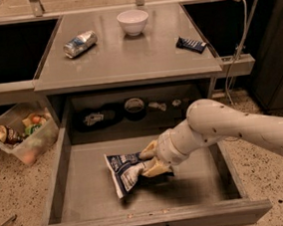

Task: Pick blue chip bag from top drawer and place on counter

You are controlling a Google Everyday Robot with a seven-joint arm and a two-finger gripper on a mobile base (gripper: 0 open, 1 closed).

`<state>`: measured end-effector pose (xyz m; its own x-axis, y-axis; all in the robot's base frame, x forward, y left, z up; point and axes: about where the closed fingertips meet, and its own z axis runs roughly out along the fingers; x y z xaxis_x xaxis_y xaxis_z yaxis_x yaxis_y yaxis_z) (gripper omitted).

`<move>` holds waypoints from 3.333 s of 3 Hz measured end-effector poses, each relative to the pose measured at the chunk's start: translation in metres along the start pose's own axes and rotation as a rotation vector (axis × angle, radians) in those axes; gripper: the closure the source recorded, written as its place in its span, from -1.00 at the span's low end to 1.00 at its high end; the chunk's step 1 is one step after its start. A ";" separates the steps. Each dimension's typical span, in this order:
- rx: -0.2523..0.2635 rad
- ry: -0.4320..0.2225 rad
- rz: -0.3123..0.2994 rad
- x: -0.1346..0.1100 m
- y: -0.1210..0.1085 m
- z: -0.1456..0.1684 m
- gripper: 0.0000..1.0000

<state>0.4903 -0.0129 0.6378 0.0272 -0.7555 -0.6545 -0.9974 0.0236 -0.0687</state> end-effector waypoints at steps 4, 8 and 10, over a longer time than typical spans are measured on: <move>0.012 -0.117 -0.144 -0.134 -0.041 -0.186 1.00; 0.067 -0.045 -0.349 -0.203 -0.115 -0.222 1.00; 0.319 -0.101 -0.448 -0.258 -0.234 -0.256 1.00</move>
Offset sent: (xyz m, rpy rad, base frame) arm 0.0046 -0.0465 0.1965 0.1091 -0.1421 -0.0049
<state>0.6992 0.0090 1.0152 0.4659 -0.6713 -0.5764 -0.8174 -0.0771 -0.5709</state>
